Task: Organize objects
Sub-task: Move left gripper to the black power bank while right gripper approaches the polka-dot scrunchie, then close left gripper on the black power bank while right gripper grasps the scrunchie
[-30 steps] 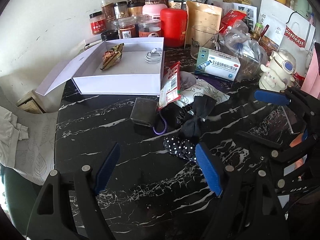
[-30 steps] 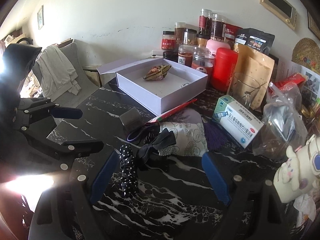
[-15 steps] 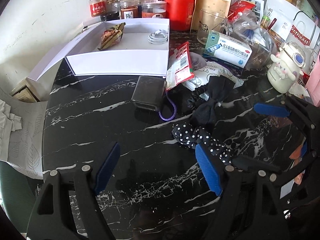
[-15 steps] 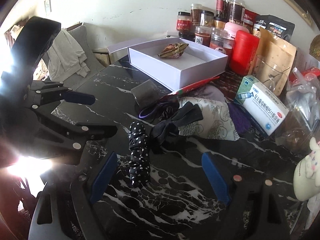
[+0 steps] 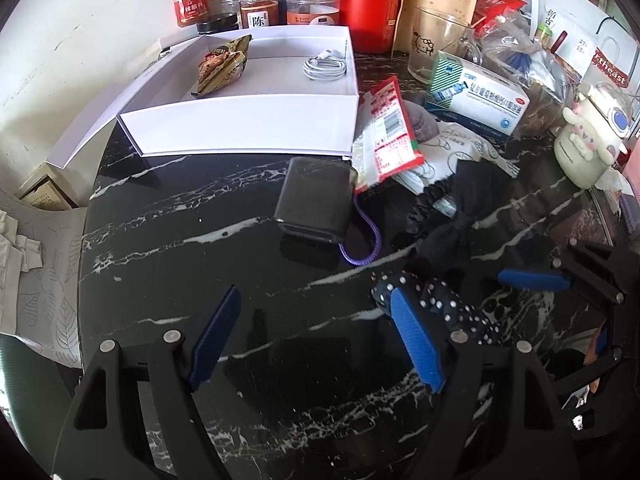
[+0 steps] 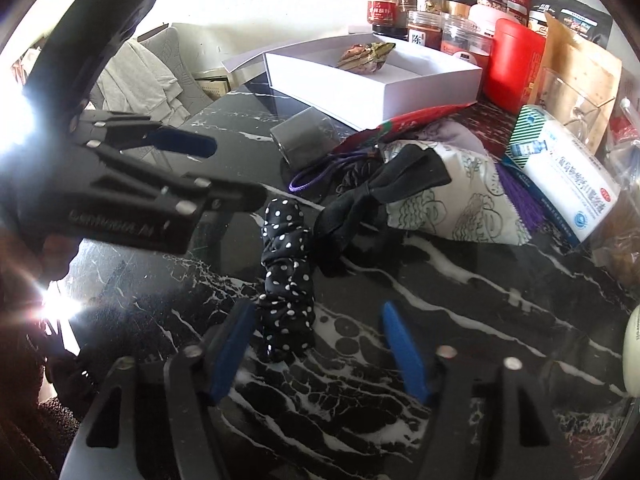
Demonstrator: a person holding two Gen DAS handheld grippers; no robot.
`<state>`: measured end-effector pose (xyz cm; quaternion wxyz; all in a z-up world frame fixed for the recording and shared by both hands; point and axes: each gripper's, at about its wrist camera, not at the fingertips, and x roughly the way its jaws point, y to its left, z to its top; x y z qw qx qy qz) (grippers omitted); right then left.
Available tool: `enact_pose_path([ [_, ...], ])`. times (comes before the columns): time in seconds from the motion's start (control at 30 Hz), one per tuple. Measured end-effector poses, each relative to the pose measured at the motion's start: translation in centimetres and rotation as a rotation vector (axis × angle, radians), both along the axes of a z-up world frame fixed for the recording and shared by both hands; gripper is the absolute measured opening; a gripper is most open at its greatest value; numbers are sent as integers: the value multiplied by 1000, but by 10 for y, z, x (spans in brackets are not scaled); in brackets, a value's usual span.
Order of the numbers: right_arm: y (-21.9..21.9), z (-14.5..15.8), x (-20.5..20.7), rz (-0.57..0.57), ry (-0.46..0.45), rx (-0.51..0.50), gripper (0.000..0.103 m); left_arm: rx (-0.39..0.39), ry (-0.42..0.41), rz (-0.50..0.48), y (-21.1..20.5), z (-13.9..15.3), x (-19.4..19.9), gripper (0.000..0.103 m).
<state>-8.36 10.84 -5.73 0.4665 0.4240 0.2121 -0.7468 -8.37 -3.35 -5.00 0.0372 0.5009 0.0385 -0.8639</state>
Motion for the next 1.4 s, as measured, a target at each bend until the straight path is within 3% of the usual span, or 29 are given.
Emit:
enact_pose_path([
  [0.07,-3,-1,0,3,15,8,54,2,-2,3,-4,-2,-6,77],
  [0.13,-6,-1,0,3,20,11,44,5,-1,5,-8,-3,-12,77],
  [0.23,-9,-1,-3,-4,25,19,39,12,-2,2,-11,-5,-20,77],
  [0.63,-9,-1,-9,1,31,28,39,31,-14,23,-21,-14,-50,75],
  [0.8,-8,-1,-9,-3,30,30,39,59,-7,-6,-19,-16,-54,46],
  [0.83,-8,-1,-9,-2,29,29,39,74,-3,-19,-18,-16,-54,45],
  [1.4,9,-1,12,6,41,9,36,75,12,-4,-14,-9,-5,45],
])
